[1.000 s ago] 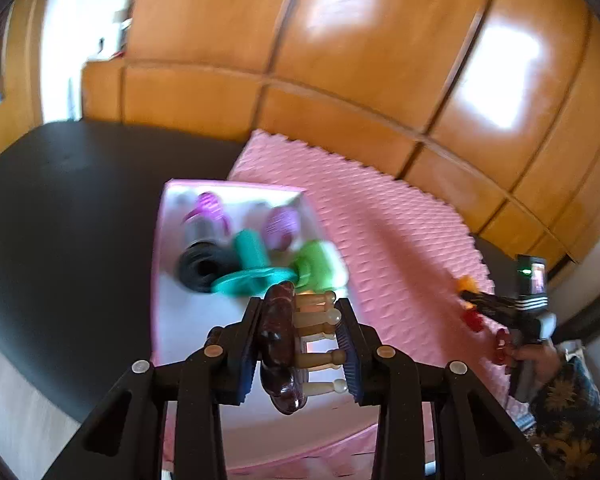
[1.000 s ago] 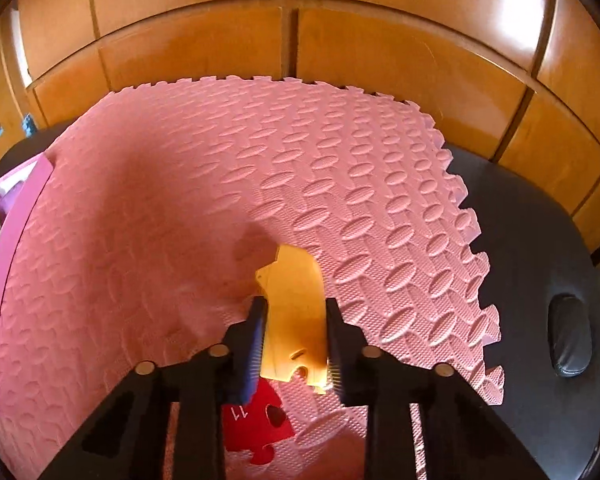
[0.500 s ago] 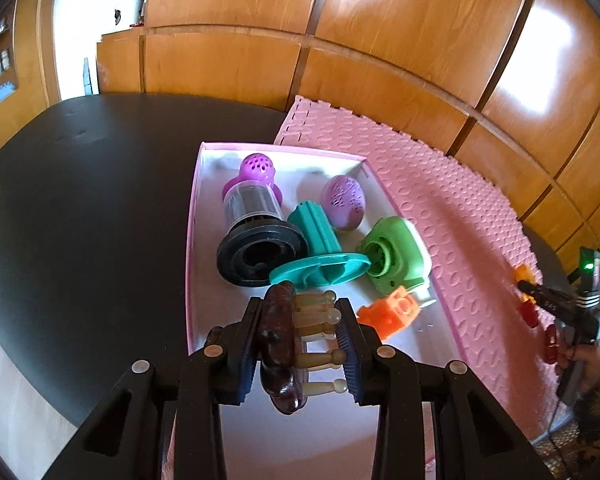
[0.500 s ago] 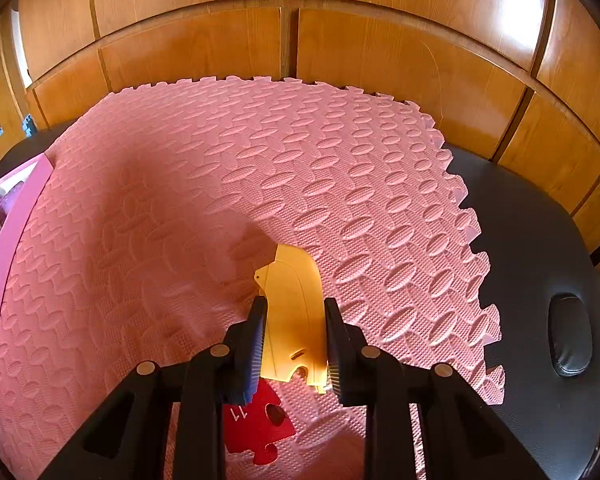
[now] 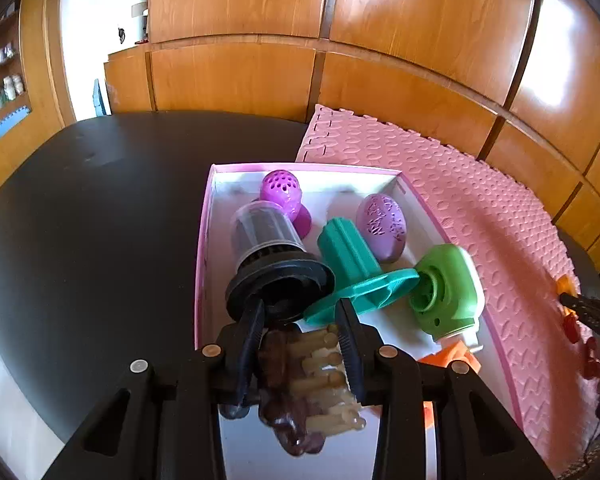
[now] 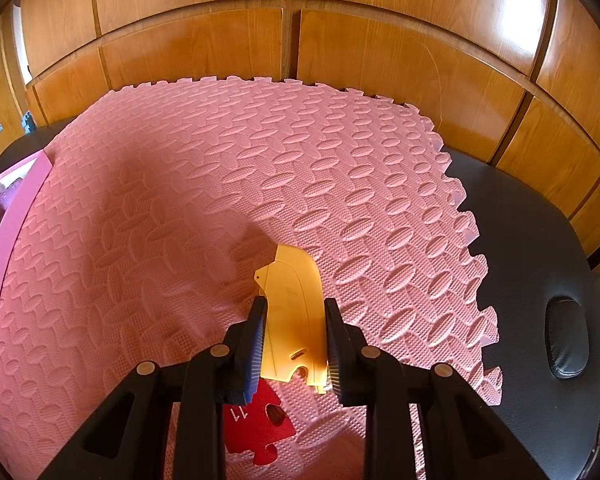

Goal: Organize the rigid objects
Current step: 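Lower the dark brown brush into the tray and open the left gripper, then carry the yellow piece over the tray with the right gripper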

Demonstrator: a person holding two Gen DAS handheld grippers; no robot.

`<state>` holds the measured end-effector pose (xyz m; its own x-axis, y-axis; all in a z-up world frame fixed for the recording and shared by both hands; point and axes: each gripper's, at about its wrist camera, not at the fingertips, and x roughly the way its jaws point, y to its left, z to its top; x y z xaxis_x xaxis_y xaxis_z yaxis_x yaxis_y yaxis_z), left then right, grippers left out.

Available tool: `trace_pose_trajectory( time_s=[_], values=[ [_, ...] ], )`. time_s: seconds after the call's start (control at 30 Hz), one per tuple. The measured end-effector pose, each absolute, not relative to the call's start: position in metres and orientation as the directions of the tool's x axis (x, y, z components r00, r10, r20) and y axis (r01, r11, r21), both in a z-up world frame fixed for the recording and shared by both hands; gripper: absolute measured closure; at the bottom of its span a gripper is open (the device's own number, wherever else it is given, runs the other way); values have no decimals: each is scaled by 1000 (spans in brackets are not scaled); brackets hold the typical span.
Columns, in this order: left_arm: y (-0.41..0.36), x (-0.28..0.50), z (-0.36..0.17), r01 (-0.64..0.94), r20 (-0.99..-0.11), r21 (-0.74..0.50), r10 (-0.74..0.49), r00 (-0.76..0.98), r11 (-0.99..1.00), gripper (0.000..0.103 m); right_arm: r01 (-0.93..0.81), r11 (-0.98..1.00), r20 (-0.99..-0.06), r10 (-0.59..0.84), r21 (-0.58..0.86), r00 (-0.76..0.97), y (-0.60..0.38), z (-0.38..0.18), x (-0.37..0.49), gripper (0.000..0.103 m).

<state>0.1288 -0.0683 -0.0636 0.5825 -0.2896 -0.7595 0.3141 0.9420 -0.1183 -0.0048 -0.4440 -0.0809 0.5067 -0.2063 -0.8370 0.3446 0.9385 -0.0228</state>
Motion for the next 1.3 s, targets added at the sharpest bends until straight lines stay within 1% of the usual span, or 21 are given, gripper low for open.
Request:
trace_pose_trajectory(
  time_s=[0.07, 0.1, 0.13, 0.17, 0.37, 0.5, 0.57, 0.8, 0.93, 1.07, 1.3],
  values=[
    [-69, 129, -65, 304, -762, -116, -281, 583, 946, 64, 344, 939, -837, -206, -22, 507, -444, -81, -5, 77],
    [-68, 128, -65, 301, -761, -117, -280, 585, 947, 60, 345, 938, -837, -205, -21, 507, -444, -81, -5, 77],
    [-67, 126, -64, 297, -759, -122, -282, 587, 947, 49, 345, 938, -837, -204, -20, 507, -444, -81, -5, 77],
    [-65, 123, -63, 292, -753, -128, -284, 593, 948, 42, 345, 938, -837, -204, -20, 507, -445, -81, -5, 77],
    [-56, 114, -57, 272, -742, -141, -283, 608, 952, 35, 346, 938, -836, -210, -26, 507, -444, -81, -5, 77],
    [-50, 106, -53, 263, -734, -155, -289, 614, 952, 33, 345, 938, -835, -215, -32, 507, -443, -81, -5, 77],
    [-49, 101, -50, 248, -729, -135, -266, 631, 959, 26, 345, 938, -834, -218, -36, 507, -442, -81, -5, 77],
    [-44, 89, -39, 211, -716, -115, -228, 660, 971, 25, 341, 939, -831, -229, -51, 507, -441, -81, -5, 77],
    [-44, 77, -33, 199, -704, -78, -196, 683, 977, 20, 341, 938, -829, -235, -57, 507, -440, -81, -6, 77],
    [-47, 67, -27, 189, -692, -48, -169, 702, 981, 18, 341, 938, -829, -240, -63, 506, -439, -80, -5, 77],
    [-50, 56, -24, 192, -689, -33, -161, 707, 981, 17, 338, 938, -827, -246, -72, 506, -438, -80, -5, 77]
  ],
)
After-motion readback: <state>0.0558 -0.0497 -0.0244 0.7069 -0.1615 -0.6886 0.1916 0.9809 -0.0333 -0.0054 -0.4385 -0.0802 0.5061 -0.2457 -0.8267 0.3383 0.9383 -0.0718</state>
